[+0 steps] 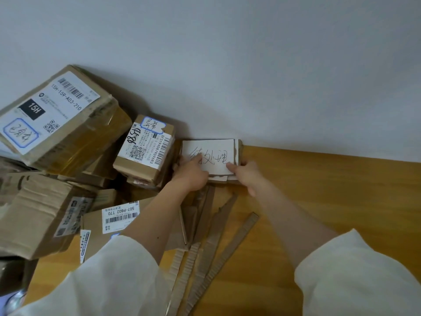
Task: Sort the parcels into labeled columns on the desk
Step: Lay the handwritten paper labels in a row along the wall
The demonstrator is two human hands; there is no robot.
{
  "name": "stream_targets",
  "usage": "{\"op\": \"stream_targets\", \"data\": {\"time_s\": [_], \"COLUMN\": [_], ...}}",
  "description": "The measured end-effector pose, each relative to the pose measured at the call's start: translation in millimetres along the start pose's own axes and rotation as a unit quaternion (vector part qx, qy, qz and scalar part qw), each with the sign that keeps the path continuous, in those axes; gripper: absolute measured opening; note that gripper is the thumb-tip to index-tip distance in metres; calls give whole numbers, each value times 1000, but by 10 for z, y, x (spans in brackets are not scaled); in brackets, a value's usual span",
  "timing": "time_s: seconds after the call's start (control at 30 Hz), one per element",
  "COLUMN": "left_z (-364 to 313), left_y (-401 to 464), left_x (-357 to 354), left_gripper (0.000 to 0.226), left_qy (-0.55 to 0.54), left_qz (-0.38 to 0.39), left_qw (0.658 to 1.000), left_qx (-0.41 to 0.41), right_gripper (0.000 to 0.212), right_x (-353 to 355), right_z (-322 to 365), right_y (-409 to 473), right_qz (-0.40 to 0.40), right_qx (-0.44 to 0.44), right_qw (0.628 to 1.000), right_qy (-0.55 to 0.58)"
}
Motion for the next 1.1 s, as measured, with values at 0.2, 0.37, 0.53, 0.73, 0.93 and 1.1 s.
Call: {"op": "stream_targets", "data": {"time_s": [0.2, 0.37, 0.53, 0.73, 0.93, 1.1], "left_z": [-94, -196, -350, -373, -446, -356], "left_y": [-160, -481, -799, -1031, -1219, -1261], "left_x": [143, 137, -163, -549, -775, -823], "left_gripper": [60, 64, 36, 35, 41, 42], "left_qy": [-91, -338, -499, -581, -596, -612], "left_qz": [-99, -98, 9, 60, 62, 27], "left_qw": [988, 932, 861, 802, 792, 786], "left_qx": [-69, -88, -101, -127, -115, -81], "right_gripper": [37, 22, 13, 13, 38, 27], "right_x": [125, 535, 779, 983, 1192, 1264], "right_z": [-98, -182, -181, -371, -573, -619], "right_y": [-175, -553, -922, -1169, -1325, -1359], "right_qz": [-11, -10, 4, -53, -133, -122], "right_qx": [45, 75, 117, 149, 154, 145], "right_qw": [995, 985, 980, 981, 971, 971], "right_qy": [89, 155, 163, 112, 126, 144]}}
Point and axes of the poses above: each hand's wrist, its own y-axis towards the middle knuckle, its own x-axis out of the back of the hand, z = x × y, the point moved 6 cm from there along y, towards the middle knuckle, and after that the axes turned 10 degrees about z, right-handed, at the moved point
